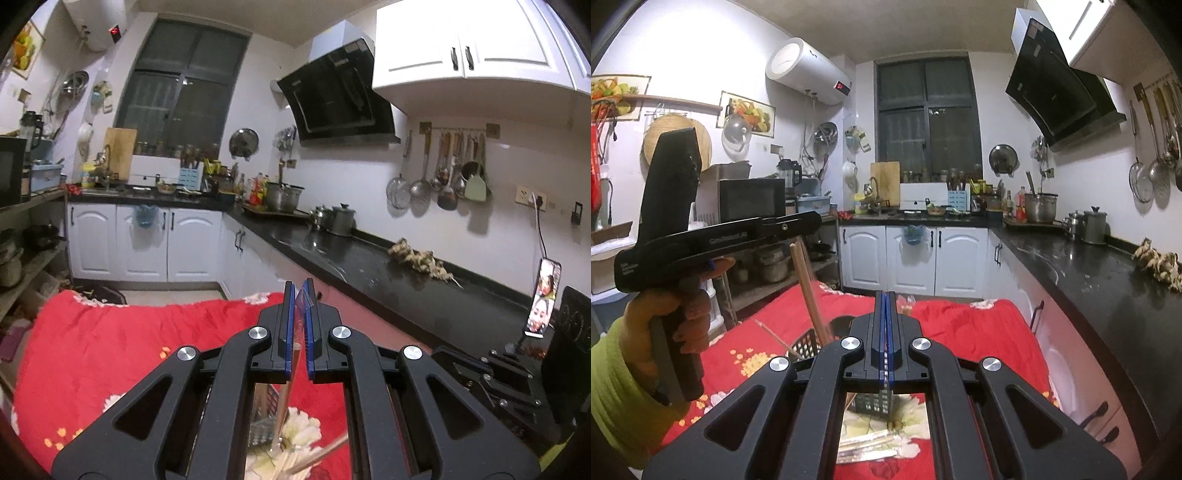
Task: Organize utensils
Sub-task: 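Lift the chopstick with the right gripper and carry it above the caddy, then lower the chopstick into the caddy and open the right gripper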
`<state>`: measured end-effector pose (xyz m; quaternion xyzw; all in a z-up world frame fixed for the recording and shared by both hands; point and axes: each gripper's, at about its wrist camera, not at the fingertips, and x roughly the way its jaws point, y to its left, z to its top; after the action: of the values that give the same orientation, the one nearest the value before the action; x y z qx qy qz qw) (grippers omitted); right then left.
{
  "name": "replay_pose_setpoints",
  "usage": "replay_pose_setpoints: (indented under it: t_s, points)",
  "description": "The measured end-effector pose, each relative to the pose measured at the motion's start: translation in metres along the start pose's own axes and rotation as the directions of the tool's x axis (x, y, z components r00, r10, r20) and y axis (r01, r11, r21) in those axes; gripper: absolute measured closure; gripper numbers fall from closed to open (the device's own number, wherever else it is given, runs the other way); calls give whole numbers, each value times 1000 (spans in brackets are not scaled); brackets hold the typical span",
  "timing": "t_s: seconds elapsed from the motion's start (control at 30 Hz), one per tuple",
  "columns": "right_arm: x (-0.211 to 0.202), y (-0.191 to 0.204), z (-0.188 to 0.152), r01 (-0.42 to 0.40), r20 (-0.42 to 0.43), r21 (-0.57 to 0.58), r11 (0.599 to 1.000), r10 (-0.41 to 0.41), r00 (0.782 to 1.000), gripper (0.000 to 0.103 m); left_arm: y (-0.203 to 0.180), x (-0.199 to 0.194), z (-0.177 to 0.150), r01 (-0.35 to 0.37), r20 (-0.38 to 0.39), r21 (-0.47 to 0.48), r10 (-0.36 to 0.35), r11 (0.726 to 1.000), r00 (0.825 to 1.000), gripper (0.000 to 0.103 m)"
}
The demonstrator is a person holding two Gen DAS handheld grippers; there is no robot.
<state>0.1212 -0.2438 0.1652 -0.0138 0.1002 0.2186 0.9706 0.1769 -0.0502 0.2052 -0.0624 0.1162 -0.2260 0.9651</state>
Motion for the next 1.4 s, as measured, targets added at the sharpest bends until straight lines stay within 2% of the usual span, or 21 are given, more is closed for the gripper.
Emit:
replay_pose_setpoints:
  t_s: [0.4, 0.73, 1.1, 1.4]
  points:
    - [25, -5, 40, 6, 51, -13, 1000, -5, 999, 102, 30, -1, 25, -73, 59, -22, 75, 997, 995, 101]
    - [47, -8, 58, 58, 84, -23, 998, -56, 995, 102, 42, 9, 23, -113, 71, -27, 115, 993, 991, 101]
    - [71, -18, 52, 135, 92, -29, 990, -132, 987, 102, 48, 27, 7, -123, 38, -34, 125, 992, 991, 101]
    - [90, -24, 32, 169, 78, -16, 985, -168, 983, 102, 54, 39, -8, -127, 19, -48, 128, 991, 992, 101]
